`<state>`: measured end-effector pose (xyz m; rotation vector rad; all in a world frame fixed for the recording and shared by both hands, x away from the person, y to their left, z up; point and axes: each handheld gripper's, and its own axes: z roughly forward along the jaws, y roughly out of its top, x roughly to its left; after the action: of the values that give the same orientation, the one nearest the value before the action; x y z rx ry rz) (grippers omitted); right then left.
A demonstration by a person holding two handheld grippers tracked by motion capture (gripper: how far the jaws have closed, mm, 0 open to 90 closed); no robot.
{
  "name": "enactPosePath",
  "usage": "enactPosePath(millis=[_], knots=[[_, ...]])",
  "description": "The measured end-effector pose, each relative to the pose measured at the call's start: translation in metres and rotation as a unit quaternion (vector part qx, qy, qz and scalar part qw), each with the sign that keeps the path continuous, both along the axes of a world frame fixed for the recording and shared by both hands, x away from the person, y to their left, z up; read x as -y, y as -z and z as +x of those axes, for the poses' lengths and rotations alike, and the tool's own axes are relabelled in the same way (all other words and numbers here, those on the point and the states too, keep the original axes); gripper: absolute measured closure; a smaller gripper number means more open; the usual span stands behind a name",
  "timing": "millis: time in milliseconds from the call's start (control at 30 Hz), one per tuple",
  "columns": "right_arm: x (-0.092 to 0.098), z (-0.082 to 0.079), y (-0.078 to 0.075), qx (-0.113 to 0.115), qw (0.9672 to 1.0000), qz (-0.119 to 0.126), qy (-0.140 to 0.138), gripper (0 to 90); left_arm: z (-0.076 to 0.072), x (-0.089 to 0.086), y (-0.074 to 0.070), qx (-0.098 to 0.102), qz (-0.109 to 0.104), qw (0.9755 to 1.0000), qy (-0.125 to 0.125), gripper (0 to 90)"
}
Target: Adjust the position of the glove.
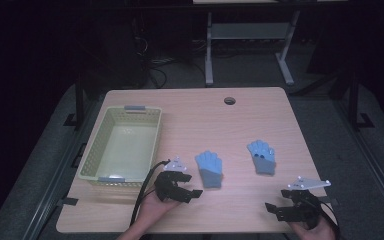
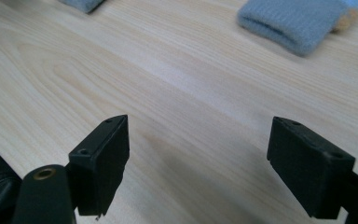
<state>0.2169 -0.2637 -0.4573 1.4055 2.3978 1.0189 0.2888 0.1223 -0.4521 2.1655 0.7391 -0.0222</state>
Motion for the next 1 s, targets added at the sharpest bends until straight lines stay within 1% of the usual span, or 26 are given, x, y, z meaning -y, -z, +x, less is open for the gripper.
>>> enactPosePath(millis=[133,200,267,367,400,467,500,533,633,667,733,767,800,833,867,933,1000], knots=[[-0.002,0.004,0.001,0.001,1.0000,-0.009,-0.003,20.8,0.000,-0.003,-0.001,-0.003,-0.003,1.0000,-0.003,27.9],[-0.002,0.006,0.001,-0.003,1.0000,-0.007,-0.005,20.7,-0.002,-0.005,-0.001,-0.001,-0.005,1.0000,-0.005,27.9],[-0.003,0.007,0.001,-0.003,1.0000,-0.008,-0.002,20.8,-0.004,-0.008,-0.002,-0.002,-0.001,1.0000,-0.005,27.9],[-0.002,0.009,-0.001,-0.004,1.0000,-0.007,-0.002,20.9,-0.005,-0.009,-0.003,-0.002,-0.007,0.9999,-0.007,27.8],[-0.002,0.013,-0.004,-0.002,1.0000,-0.004,0.000,20.7,-0.005,-0.011,-0.003,0.000,-0.010,0.9999,-0.008,27.7],[-0.002,0.017,-0.007,-0.003,1.0000,-0.005,-0.002,20.8,-0.005,-0.012,-0.003,-0.007,-0.021,0.9996,-0.017,27.7],[-0.002,0.019,-0.009,0.001,1.0000,-0.007,-0.003,20.8,-0.005,-0.013,-0.003,-0.008,-0.023,0.9995,-0.018,27.7],[-0.002,0.021,-0.010,0.004,0.9999,-0.010,-0.004,20.8,-0.005,-0.014,-0.004,-0.008,-0.021,0.9996,-0.017,27.8],[-0.003,0.026,-0.014,0.008,0.9998,-0.016,-0.008,20.9,-0.005,-0.015,-0.005,-0.008,-0.026,0.9994,-0.021,27.7],[-0.003,0.032,-0.019,0.005,0.9998,-0.014,-0.008,21.0,-0.005,-0.016,-0.006,-0.006,-0.030,0.9993,-0.022,27.8],[-0.003,0.037,-0.024,0.004,0.9999,-0.011,-0.009,21.1,-0.005,-0.017,-0.007,-0.003,-0.029,0.9994,-0.021,27.8],[-0.003,0.037,-0.024,0.004,0.9999,-0.011,-0.009,21.1,-0.005,-0.017,-0.007,-0.003,-0.029,0.9994,-0.021,27.7],[-0.003,0.043,-0.028,0.002,1.0000,-0.004,-0.009,20.9,-0.005,-0.017,-0.007,-0.005,-0.033,0.9991,-0.027,27.7],[-0.003,0.043,-0.028,0.002,1.0000,-0.004,-0.009,20.9,-0.005,-0.017,-0.007,-0.005,-0.033,0.9991,-0.027,27.7],[-0.004,0.048,-0.033,-0.004,1.0000,-0.002,-0.007,21.0,-0.004,-0.018,-0.006,-0.006,-0.032,0.9991,-0.026,27.7],[-0.004,0.051,-0.036,-0.004,0.9999,-0.003,-0.011,21.0,-0.004,-0.018,-0.005,-0.009,-0.034,0.9990,-0.026,27.6],[-0.006,0.059,-0.045,-0.011,0.9998,-0.010,-0.014,21.4,-0.004,-0.018,-0.005,-0.009,-0.032,0.9991,-0.025,27.5]])
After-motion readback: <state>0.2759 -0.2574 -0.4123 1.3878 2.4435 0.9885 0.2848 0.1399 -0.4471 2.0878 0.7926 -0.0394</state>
